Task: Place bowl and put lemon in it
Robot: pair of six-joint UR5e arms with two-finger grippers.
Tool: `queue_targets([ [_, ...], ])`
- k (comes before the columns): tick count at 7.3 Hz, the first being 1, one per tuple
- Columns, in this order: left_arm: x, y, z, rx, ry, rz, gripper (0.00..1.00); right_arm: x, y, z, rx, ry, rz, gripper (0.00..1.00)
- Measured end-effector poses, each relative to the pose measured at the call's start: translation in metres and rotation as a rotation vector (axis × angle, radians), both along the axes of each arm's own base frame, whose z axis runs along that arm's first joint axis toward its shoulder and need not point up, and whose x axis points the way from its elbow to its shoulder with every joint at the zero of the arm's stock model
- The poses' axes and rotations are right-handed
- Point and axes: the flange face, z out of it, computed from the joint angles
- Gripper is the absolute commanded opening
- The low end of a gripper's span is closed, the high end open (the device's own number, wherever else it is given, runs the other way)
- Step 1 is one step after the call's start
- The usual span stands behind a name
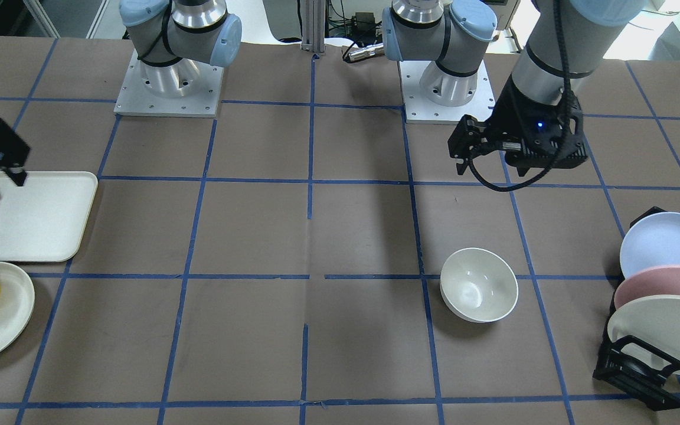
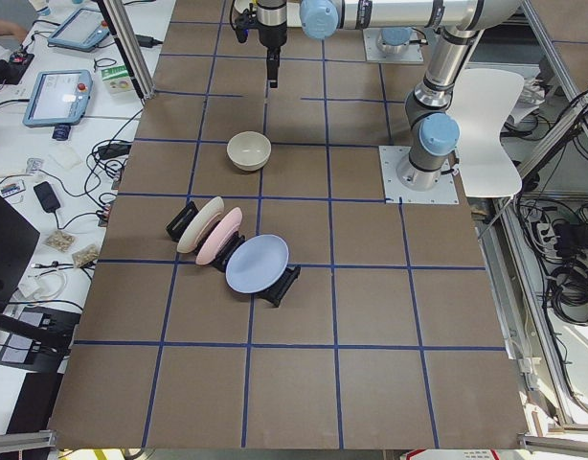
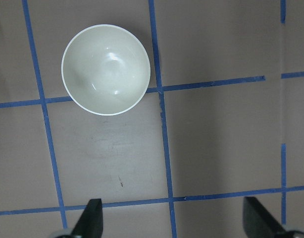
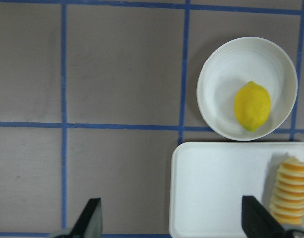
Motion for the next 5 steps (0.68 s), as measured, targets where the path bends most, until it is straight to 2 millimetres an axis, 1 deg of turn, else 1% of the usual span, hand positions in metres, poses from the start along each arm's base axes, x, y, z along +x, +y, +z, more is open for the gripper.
queue_targets([
  [1, 0.031, -0.012, -0.006, -0.016, -0.002, 0.054, 1.00, -0.067, -0.003, -0.016, 0.018, -0.006, 0.027, 1.00],
  [2, 0.062, -0.025, -0.020, -0.021, -0.003, 0.105, 1.00, -0.112, -0.003, -0.031, 0.026, -0.010, 0.020, 1.00],
  [3, 0.087, -0.037, -0.044, -0.018, 0.000, 0.138, 1.00, -0.132, -0.004, -0.043, 0.034, -0.017, 0.010, 1.00],
  [4, 0.100, -0.046, -0.076, -0.018, 0.001, 0.150, 1.00, -0.141, -0.009, -0.061, 0.045, -0.026, 0.006, 1.00],
  [5, 0.105, -0.052, -0.114, -0.025, 0.003, 0.153, 1.00, -0.151, -0.022, -0.095, 0.057, -0.036, 0.003, 1.00],
])
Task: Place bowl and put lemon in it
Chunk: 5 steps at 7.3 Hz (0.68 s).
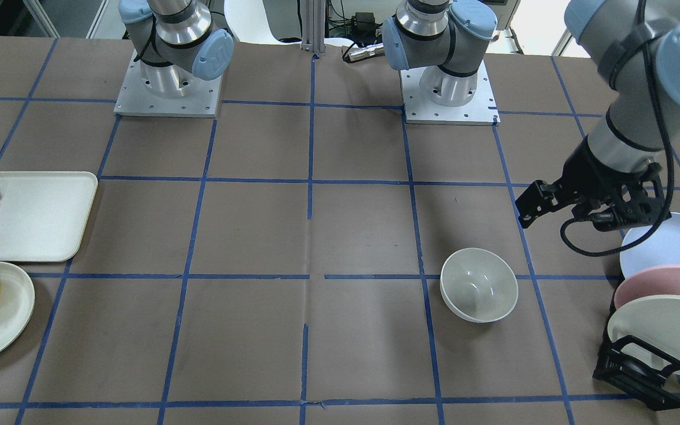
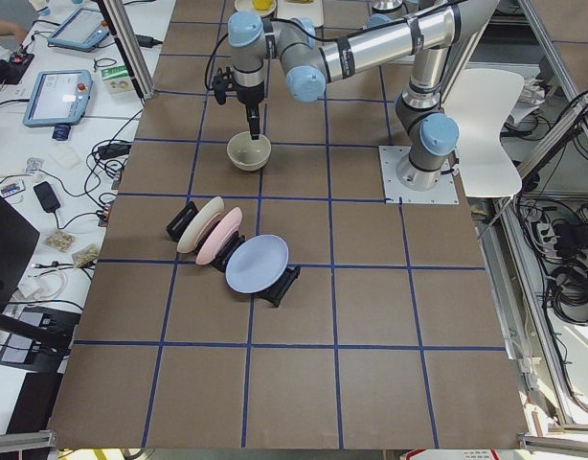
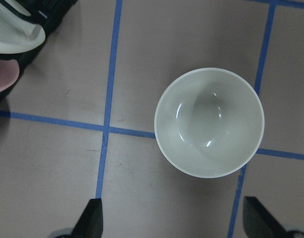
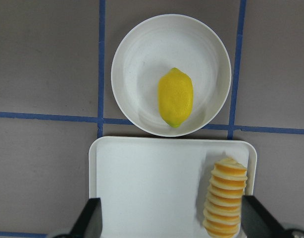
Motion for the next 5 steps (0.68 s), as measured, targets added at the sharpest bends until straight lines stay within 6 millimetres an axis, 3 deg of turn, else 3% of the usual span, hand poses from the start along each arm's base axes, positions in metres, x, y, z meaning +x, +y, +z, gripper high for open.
queue_targets([
  [1, 0.002, -0.006, -0.033, -0.011, 0.004, 0.000, 1.00, -0.010, -0.016, -0.043, 0.010, -0.007, -0.002, 1.00],
  [3, 0.004, -0.016, -0.078, -0.003, 0.019, 0.000, 1.00, -0.027, -0.044, -0.129, 0.029, -0.019, -0.003, 1.00],
  [4, 0.005, -0.020, -0.095, 0.013, 0.026, 0.001, 0.92, -0.032, -0.054, -0.165, 0.033, -0.027, -0.004, 1.00],
  [5, 0.006, -0.024, -0.111, 0.026, 0.045, 0.003, 0.86, -0.033, -0.059, -0.188, 0.035, -0.039, -0.010, 1.00],
])
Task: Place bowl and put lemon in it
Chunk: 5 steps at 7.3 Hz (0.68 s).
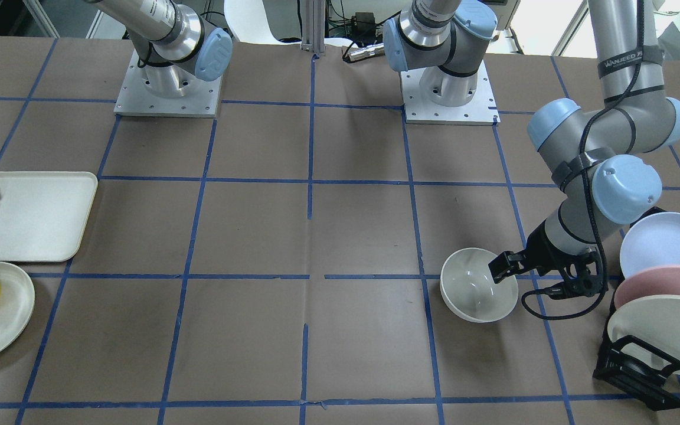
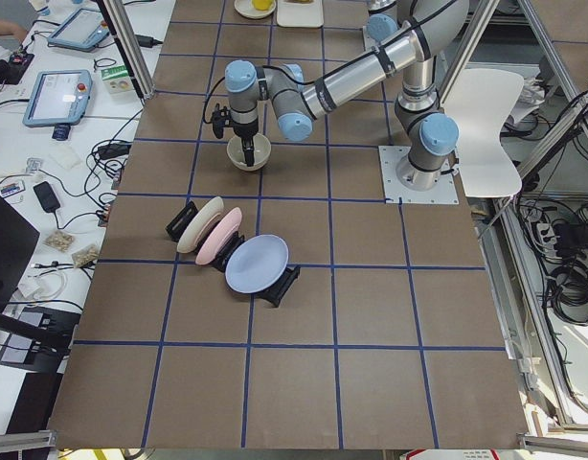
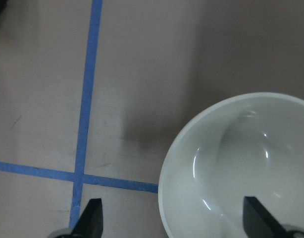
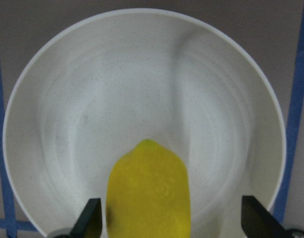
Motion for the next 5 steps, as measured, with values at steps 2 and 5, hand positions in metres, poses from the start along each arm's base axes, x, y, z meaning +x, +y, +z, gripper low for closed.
queue_targets([
  [2, -0.001, -0.006, -0.024, 0.022, 0.046, 0.002, 0.33, 0.001, -0.003, -0.013, 0.002, -0.009, -0.015, 0.62],
  [5, 0.001, -0.011, -0.039, 0.024, 0.054, -0.040, 0.00, 0.002, -0.003, -0.014, 0.008, -0.014, -0.028, 0.05],
])
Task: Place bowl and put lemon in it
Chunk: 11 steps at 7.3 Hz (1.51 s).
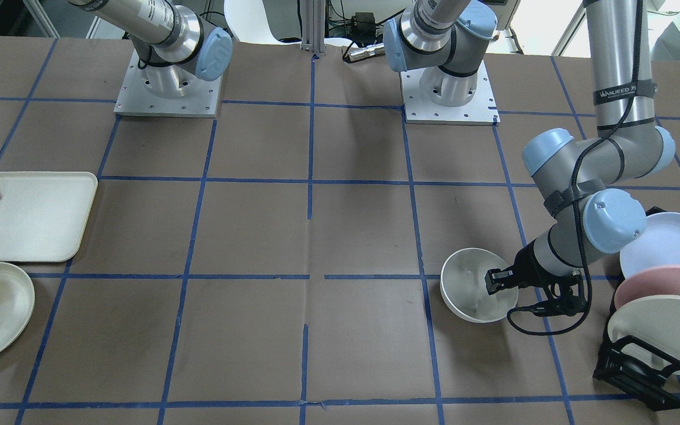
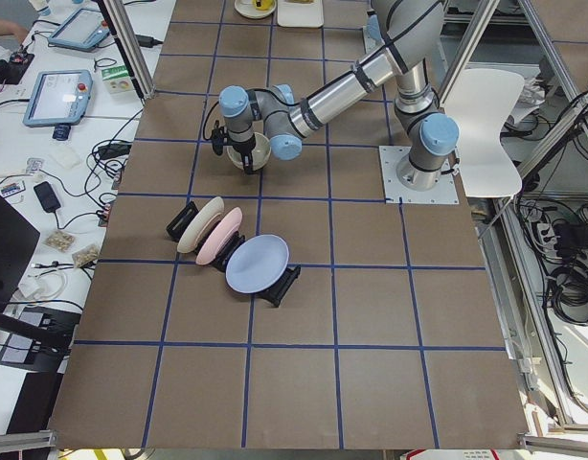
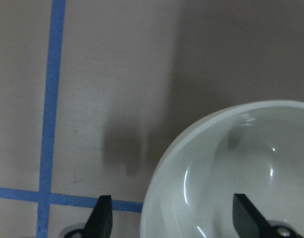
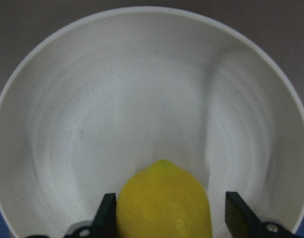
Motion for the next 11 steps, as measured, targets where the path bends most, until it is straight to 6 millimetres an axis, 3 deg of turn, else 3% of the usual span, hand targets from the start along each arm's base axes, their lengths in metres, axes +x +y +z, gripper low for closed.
queue_targets([
  [3, 0.003, -0.003, 0.005, -0.015, -0.012, -0.016, 0.00, 0.003, -0.002, 0.011, -0.006, 0.009, -0.007, 0.05],
  [4, 0.003, -0.009, 0.019, -0.033, -0.017, -0.017, 0.00, 0.009, -0.002, 0.036, -0.011, 0.024, 0.002, 0.06],
  [6, -0.007, -0.029, 0.069, -0.061, -0.004, -0.006, 0.00, 0.029, 0.020, 0.141, -0.010, 0.064, 0.016, 0.06],
  [7, -0.029, -0.033, 0.086, -0.066, 0.031, 0.022, 0.00, 0.042, 0.039, 0.198, -0.002, 0.087, 0.022, 0.06],
  [9, -0.119, -0.029, 0.089, -0.051, 0.080, 0.059, 0.00, 0.068, 0.086, 0.285, 0.016, 0.124, 0.025, 0.05],
  [10, -0.171, -0.023, 0.082, -0.043, 0.087, 0.062, 0.00, 0.079, 0.105, 0.309, 0.019, 0.130, 0.022, 0.05],
  [11, -0.215, -0.013, 0.073, -0.038, 0.090, 0.062, 0.00, 0.090, 0.114, 0.318, 0.024, 0.127, 0.006, 0.05],
])
